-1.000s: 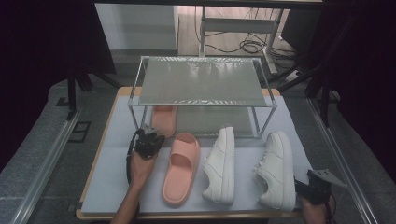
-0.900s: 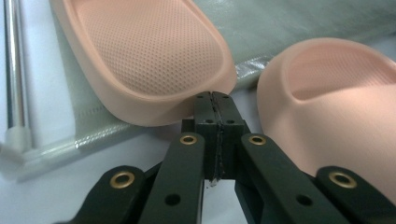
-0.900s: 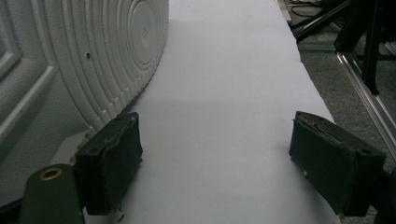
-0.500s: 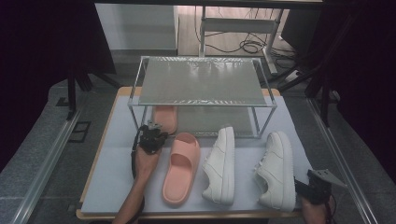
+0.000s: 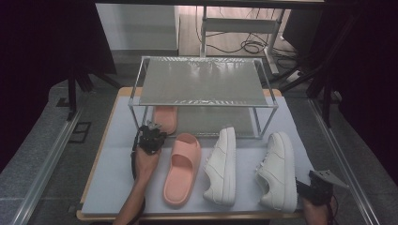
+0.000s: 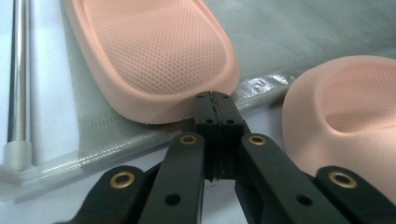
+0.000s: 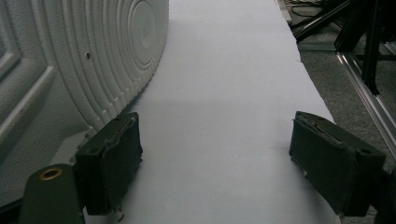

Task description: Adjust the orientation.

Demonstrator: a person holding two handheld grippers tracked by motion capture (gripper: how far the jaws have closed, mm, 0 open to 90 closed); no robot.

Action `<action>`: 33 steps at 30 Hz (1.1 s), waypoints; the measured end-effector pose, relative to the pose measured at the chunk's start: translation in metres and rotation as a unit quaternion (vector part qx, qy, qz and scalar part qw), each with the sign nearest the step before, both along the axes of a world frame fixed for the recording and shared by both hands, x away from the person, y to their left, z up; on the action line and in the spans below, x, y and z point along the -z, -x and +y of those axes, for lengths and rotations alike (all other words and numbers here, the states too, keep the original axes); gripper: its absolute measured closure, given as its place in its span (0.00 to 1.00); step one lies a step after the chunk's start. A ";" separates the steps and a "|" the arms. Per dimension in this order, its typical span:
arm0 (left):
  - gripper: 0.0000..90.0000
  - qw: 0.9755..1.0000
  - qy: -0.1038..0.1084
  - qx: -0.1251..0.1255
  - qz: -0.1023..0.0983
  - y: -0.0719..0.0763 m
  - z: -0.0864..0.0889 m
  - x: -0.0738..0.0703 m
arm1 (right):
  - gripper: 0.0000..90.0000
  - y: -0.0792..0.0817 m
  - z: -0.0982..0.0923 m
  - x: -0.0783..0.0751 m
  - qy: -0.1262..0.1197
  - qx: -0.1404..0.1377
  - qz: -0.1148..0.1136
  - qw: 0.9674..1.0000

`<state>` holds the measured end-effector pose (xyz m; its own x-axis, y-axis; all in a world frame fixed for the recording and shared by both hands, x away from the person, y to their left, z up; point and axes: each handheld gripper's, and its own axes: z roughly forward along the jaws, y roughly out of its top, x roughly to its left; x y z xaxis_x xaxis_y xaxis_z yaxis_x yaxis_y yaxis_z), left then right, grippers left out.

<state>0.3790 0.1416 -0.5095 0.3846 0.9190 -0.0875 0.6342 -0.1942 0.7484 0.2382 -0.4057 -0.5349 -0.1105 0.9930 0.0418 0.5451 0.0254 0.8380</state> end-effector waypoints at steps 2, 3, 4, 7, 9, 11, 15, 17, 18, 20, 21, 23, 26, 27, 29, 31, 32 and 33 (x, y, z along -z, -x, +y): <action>0.98 1.000 0.009 0.007 -0.001 0.002 0.001 -0.002 | 0.19 0.000 0.000 0.000 0.000 0.000 0.000 1.000; 0.98 1.000 0.009 0.009 -0.002 0.004 0.001 -0.003 | 0.19 0.000 0.000 0.000 0.000 0.000 0.000 1.000; 0.97 1.000 0.013 0.010 -0.002 0.005 0.001 -0.004 | 0.19 0.000 0.000 0.000 0.000 0.000 0.000 1.000; 0.95 1.000 0.018 0.015 -0.002 0.012 0.004 -0.009 | 0.19 0.000 0.000 0.000 0.000 0.000 0.000 1.000; 0.93 0.999 0.024 0.023 0.002 0.017 0.007 -0.012 | 0.19 0.000 0.000 0.000 0.000 0.000 0.000 1.000; 0.91 0.999 0.025 0.028 0.000 0.023 0.009 -0.015 | 0.19 0.000 0.000 0.000 0.000 0.000 0.000 1.000; 0.86 0.999 0.037 0.036 0.008 0.038 0.015 -0.019 | 0.19 0.000 0.000 0.000 0.000 0.000 0.000 1.000; 0.84 0.998 0.042 0.041 0.011 0.046 0.018 -0.020 | 0.19 0.000 0.000 0.000 0.000 0.000 0.000 1.000; 0.83 0.998 0.044 0.045 0.013 0.050 0.018 -0.021 | 0.19 0.000 0.000 0.000 0.000 0.000 0.000 1.000; 0.82 0.997 0.048 0.052 0.015 0.059 0.019 -0.022 | 0.19 0.000 0.000 0.000 0.000 0.000 0.000 1.000; 0.82 0.997 0.051 0.055 0.016 0.063 0.020 -0.023 | 0.19 0.000 0.000 0.000 0.000 0.000 0.000 1.000; 0.80 0.996 0.058 0.064 0.017 0.072 0.020 -0.025 | 0.19 0.000 0.000 0.000 0.000 0.000 0.000 1.000; 0.78 0.995 0.068 0.072 0.014 0.085 0.019 -0.029 | 0.19 0.000 0.000 0.000 0.000 0.000 0.000 1.000; 0.77 0.995 0.069 0.077 0.014 0.089 0.019 -0.031 | 0.19 0.000 0.000 0.000 0.000 0.000 0.000 1.000; 0.74 0.994 0.070 0.082 0.011 0.096 0.017 -0.033 | 0.19 0.000 0.000 0.000 -0.001 0.001 0.000 1.000; 0.74 0.993 0.076 0.090 0.009 0.102 0.014 -0.035 | 0.19 0.000 0.000 0.000 -0.001 0.001 0.000 1.000; 0.73 0.993 0.076 0.094 0.008 0.104 0.013 -0.036 | 0.19 0.000 0.000 0.000 -0.001 0.001 0.000 1.000; 0.73 0.992 0.076 0.096 0.008 0.106 0.010 -0.036 | 0.19 0.000 0.000 0.000 -0.001 0.001 0.000 1.000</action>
<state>0.2732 0.1519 -0.4731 0.5491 0.8041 -0.2279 0.6086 -0.1979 0.7684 0.2382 -0.4054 -0.5348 -0.1090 0.9931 0.0435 0.5455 0.0232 0.8378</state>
